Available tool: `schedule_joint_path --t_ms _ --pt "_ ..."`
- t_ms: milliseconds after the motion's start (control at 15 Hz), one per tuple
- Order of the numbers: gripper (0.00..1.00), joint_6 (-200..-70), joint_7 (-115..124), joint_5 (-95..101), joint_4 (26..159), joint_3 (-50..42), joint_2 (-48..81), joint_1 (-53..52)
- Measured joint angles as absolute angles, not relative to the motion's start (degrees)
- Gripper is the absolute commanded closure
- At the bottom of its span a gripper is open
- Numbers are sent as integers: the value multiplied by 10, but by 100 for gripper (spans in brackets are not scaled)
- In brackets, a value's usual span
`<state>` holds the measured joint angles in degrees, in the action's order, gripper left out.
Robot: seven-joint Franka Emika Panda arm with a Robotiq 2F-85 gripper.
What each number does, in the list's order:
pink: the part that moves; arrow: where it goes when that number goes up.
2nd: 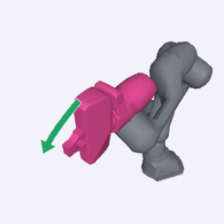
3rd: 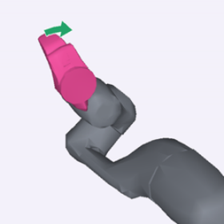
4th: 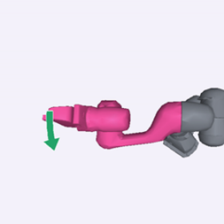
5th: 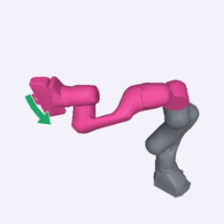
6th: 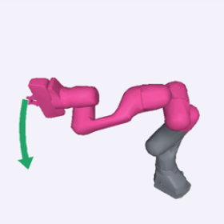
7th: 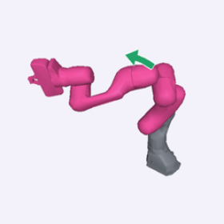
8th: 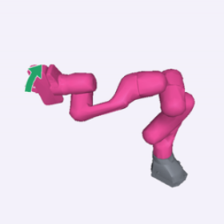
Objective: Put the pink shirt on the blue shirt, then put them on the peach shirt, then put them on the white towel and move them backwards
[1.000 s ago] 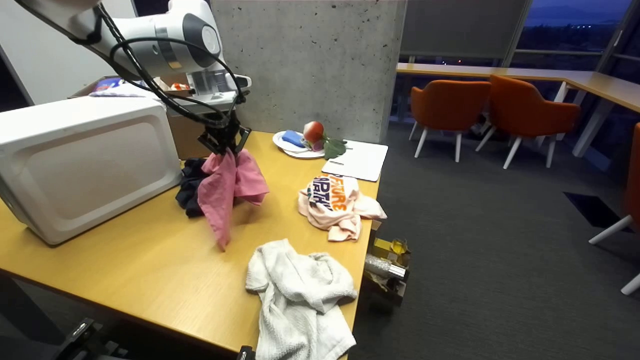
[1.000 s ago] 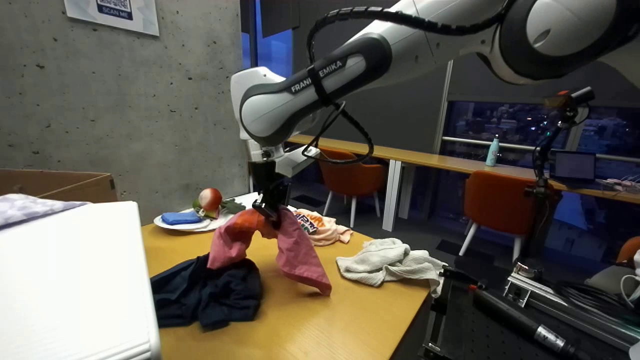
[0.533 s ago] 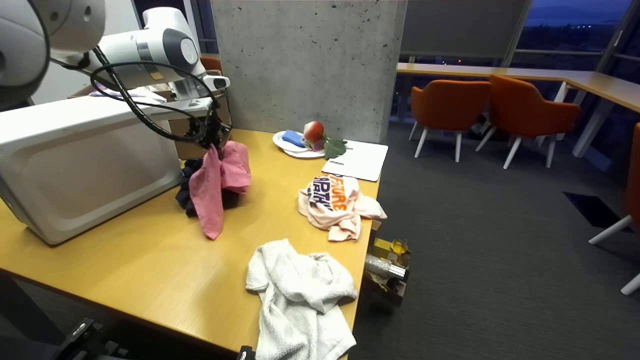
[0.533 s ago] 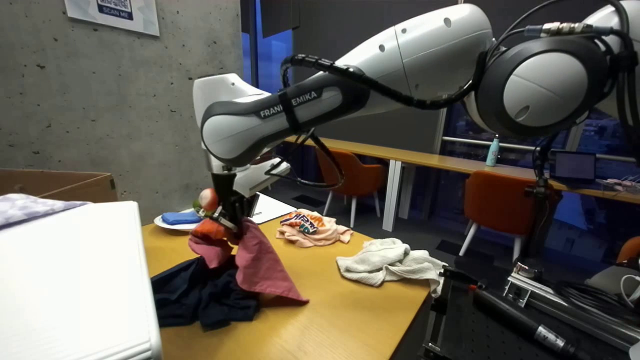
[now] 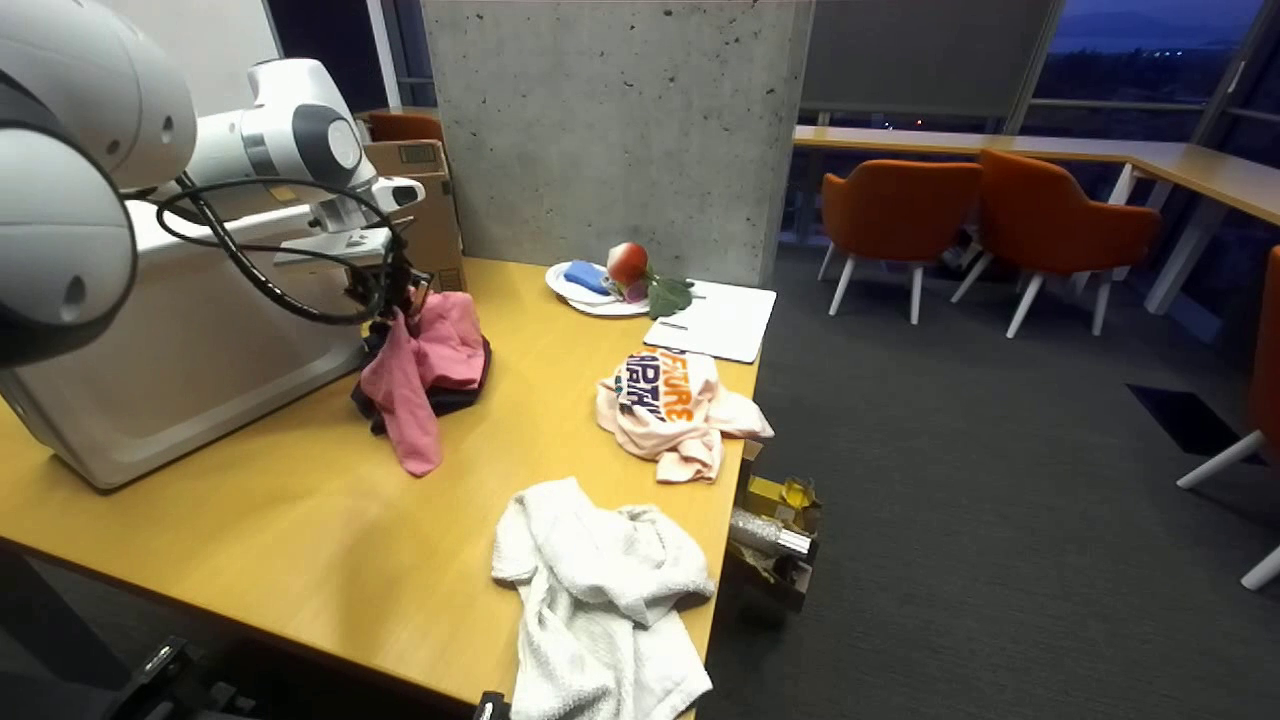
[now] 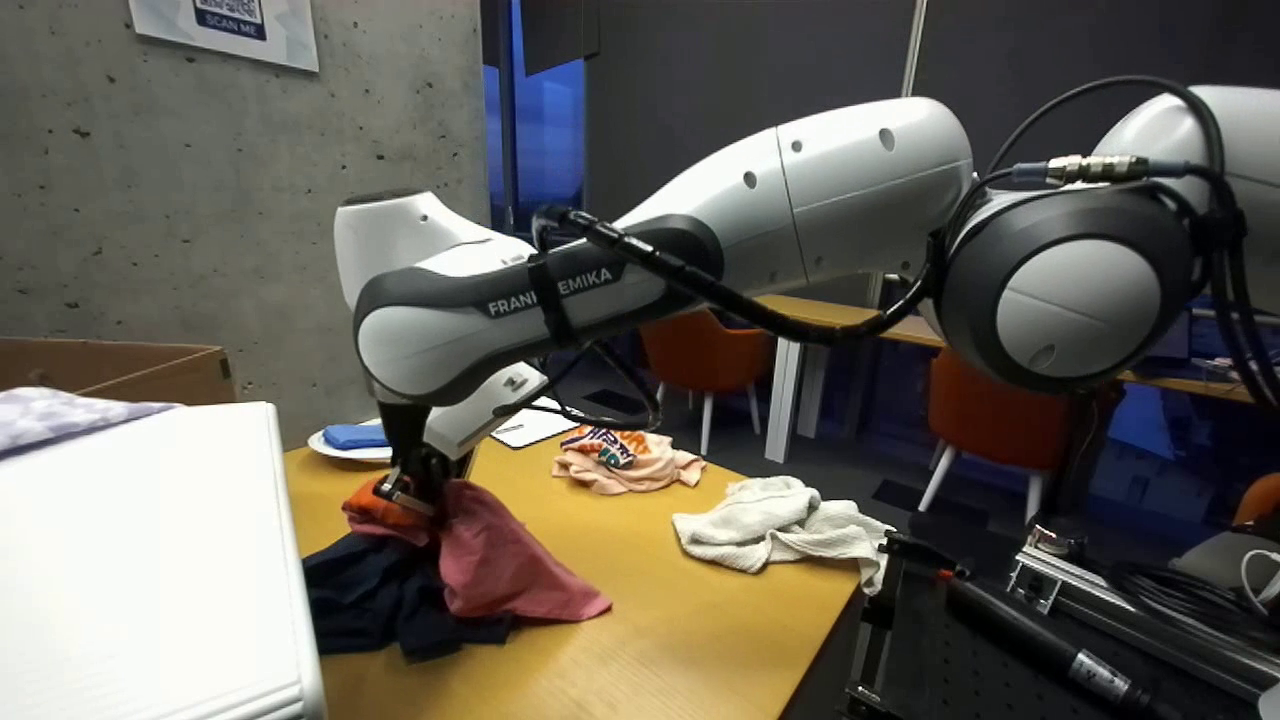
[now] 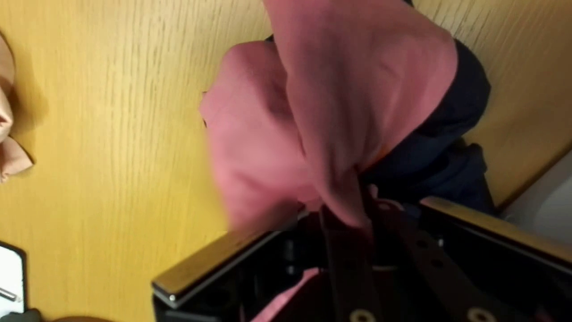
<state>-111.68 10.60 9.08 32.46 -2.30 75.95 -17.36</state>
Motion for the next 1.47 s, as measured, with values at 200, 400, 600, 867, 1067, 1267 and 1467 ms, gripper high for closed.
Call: schedule_joint_path --t_ms 200,400,600,867,1067,1267,1467 --pt "46 -1116 108 91 294 -27 783 -184" --pt "24 -1098 108 91 255 -32 780 -184" --pt "3 -1092 107 91 245 -41 763 -177" --pt "0 -1092 107 91 256 -43 766 -166" --pt "0 -1092 107 89 263 -40 783 -169" --pt "0 -1092 107 86 262 -34 811 -175" --pt "0 -1092 107 82 262 -26 837 -178"
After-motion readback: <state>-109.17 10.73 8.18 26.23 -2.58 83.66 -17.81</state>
